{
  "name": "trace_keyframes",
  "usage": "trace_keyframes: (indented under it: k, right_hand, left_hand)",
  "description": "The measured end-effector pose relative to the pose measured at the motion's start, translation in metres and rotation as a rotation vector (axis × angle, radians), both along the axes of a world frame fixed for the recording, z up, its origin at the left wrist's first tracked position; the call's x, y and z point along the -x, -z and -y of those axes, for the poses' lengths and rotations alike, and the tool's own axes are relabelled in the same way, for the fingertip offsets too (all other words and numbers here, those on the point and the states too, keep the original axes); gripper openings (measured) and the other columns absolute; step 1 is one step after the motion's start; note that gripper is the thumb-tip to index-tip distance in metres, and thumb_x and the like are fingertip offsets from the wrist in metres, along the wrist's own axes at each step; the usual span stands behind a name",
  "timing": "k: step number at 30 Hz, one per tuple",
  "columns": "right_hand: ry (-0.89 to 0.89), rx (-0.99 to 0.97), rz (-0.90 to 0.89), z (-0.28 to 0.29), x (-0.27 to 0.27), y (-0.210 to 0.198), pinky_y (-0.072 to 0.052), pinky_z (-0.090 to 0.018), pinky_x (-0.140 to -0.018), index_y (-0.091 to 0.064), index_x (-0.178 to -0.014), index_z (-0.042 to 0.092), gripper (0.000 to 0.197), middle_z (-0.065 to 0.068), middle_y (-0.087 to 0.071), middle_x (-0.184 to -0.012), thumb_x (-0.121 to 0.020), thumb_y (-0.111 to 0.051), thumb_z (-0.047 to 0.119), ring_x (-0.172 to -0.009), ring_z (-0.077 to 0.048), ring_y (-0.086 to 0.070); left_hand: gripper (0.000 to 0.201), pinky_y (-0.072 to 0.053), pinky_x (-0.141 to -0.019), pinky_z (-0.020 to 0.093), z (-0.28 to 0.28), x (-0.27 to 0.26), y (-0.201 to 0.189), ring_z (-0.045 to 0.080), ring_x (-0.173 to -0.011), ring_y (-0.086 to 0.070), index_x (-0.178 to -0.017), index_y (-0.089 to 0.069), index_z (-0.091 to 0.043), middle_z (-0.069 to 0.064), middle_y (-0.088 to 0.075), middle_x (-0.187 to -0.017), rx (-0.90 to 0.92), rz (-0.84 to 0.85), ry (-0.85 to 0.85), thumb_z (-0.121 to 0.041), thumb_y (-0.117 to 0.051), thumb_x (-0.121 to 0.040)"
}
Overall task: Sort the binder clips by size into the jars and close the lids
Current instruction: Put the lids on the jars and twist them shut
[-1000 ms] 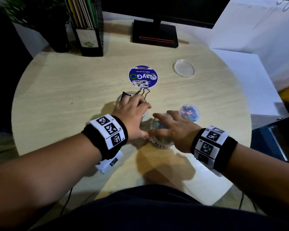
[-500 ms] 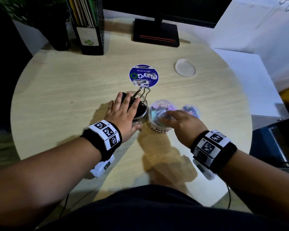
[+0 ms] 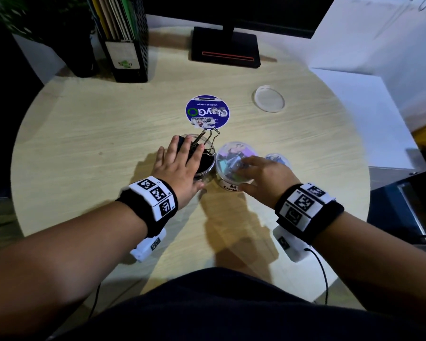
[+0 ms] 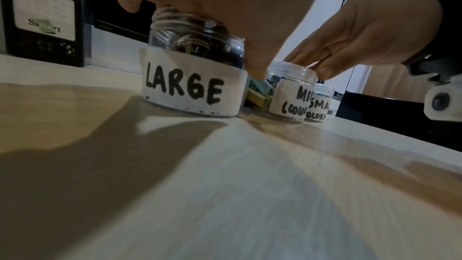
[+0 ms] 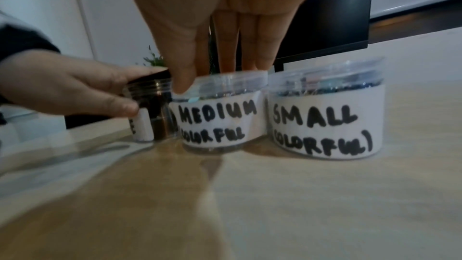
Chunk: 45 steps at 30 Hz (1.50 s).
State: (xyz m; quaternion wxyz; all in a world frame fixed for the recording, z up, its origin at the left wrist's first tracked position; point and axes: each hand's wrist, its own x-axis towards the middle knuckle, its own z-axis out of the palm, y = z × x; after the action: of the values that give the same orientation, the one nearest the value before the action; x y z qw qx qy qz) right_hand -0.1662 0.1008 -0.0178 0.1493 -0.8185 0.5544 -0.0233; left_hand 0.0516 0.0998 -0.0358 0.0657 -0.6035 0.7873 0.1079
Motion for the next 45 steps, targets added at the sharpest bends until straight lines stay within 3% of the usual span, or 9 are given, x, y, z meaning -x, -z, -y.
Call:
trace_keyframes:
  k: [4, 6, 11, 19, 32, 37, 41, 43, 45]
  right_hand:
    - [0.085, 0.07, 0.19, 0.009, 0.029, -0.013, -0.048, -0.033, -0.089, -0.072, -0.101, 0.01, 0.036, -0.01, -0.067, -0.114, -0.077, -0.052, 0.028, -0.1, -0.027, -0.066]
    - [0.208, 0.069, 0.106, 0.012, 0.051, -0.015, -0.044, -0.03, -0.092, -0.069, -0.107, 0.01, 0.046, -0.009, -0.063, -0.122, -0.074, -0.041, 0.025, -0.109, -0.026, -0.061]
    - [0.207, -0.054, -0.045, 0.005, 0.07, 0.002, -0.04, -0.029, -0.098, -0.057, -0.127, 0.019, 0.053, -0.001, -0.049, -0.14, -0.078, -0.052, -0.001, -0.121, -0.024, -0.052]
    - [0.155, -0.054, -0.053, 0.024, 0.082, -0.005, -0.036, -0.031, -0.1, -0.06, -0.123, 0.019, 0.044, -0.002, -0.054, -0.134, -0.081, -0.055, 0.008, -0.12, -0.027, -0.047]
    - [0.169, -0.106, -0.319, 0.183, 0.111, 0.017, -0.033, -0.04, -0.106, -0.029, -0.143, 0.014, 0.066, -0.01, -0.034, -0.147, -0.084, -0.057, 0.024, -0.129, -0.036, -0.034]
    - [0.114, -0.197, -0.419, 0.203, 0.104, 0.043, -0.033, -0.041, -0.107, -0.021, -0.144, 0.026, 0.065, -0.002, -0.024, -0.152, -0.086, -0.05, 0.021, -0.131, -0.035, -0.03]
    - [0.145, -0.129, -0.316, 0.203, 0.103, 0.05, -0.048, -0.04, -0.089, -0.041, -0.129, 0.025, 0.048, -0.009, -0.053, -0.128, -0.083, -0.051, 0.013, -0.113, -0.034, -0.051]
    - [0.183, -0.121, -0.302, 0.198, 0.106, 0.047, -0.049, -0.034, -0.074, -0.047, -0.122, 0.026, 0.041, -0.012, -0.062, -0.111, -0.082, -0.053, 0.017, -0.098, -0.033, -0.06]
    - [0.157, -0.158, -0.324, 0.187, 0.11, 0.043, -0.049, -0.031, -0.072, -0.056, -0.109, 0.027, 0.027, -0.011, -0.065, -0.103, -0.083, -0.052, 0.022, -0.087, -0.032, -0.062]
  left_hand:
    - [0.101, 0.013, -0.113, 0.046, -0.001, 0.001, -0.008, 0.028, -0.14, 0.027, -0.143, 0.024, -0.026, 0.007, 0.032, -0.151, -0.025, 0.031, 0.021, -0.067, -0.044, -0.082]
    - [0.108, 0.015, -0.112, 0.048, -0.005, 0.009, -0.015, 0.029, -0.139, 0.029, -0.139, 0.031, -0.026, 0.008, 0.035, -0.149, 0.032, 0.038, 0.071, -0.07, -0.045, -0.078]
    - [0.101, 0.017, -0.111, 0.042, -0.01, 0.056, -0.027, 0.027, -0.138, 0.03, -0.141, 0.03, -0.019, 0.009, 0.033, -0.15, 0.0, 0.041, 0.296, -0.069, -0.038, -0.083]
    - [0.095, 0.018, -0.109, 0.038, 0.001, 0.109, -0.02, 0.027, -0.138, 0.029, -0.144, 0.022, -0.012, 0.012, 0.033, -0.149, -0.176, 0.06, 0.32, -0.064, -0.034, -0.088]
    - [0.08, 0.02, -0.109, 0.041, 0.034, 0.128, -0.006, 0.026, -0.139, 0.028, -0.147, 0.014, -0.026, 0.01, 0.029, -0.152, -0.136, 0.042, 0.187, -0.067, -0.022, -0.088]
    - [0.082, 0.023, -0.106, 0.039, 0.034, 0.127, -0.002, 0.025, -0.139, 0.028, -0.147, 0.013, -0.028, 0.008, 0.028, -0.152, -0.108, 0.026, 0.176, -0.071, -0.022, -0.087]
    - [0.085, 0.024, -0.106, 0.039, 0.033, 0.126, 0.001, 0.025, -0.139, 0.029, -0.146, 0.014, -0.029, 0.008, 0.029, -0.152, -0.108, 0.029, 0.179, -0.072, -0.025, -0.084]
    - [0.095, 0.024, -0.106, 0.039, 0.033, 0.125, 0.001, 0.024, -0.137, 0.032, -0.145, 0.018, -0.028, 0.008, 0.033, -0.15, -0.129, 0.017, 0.184, -0.078, -0.028, -0.079]
    - [0.111, 0.023, -0.108, 0.039, 0.033, 0.121, 0.0, 0.022, -0.135, 0.036, -0.143, 0.024, -0.027, 0.005, 0.038, -0.147, -0.151, -0.035, 0.184, -0.084, -0.037, -0.07]
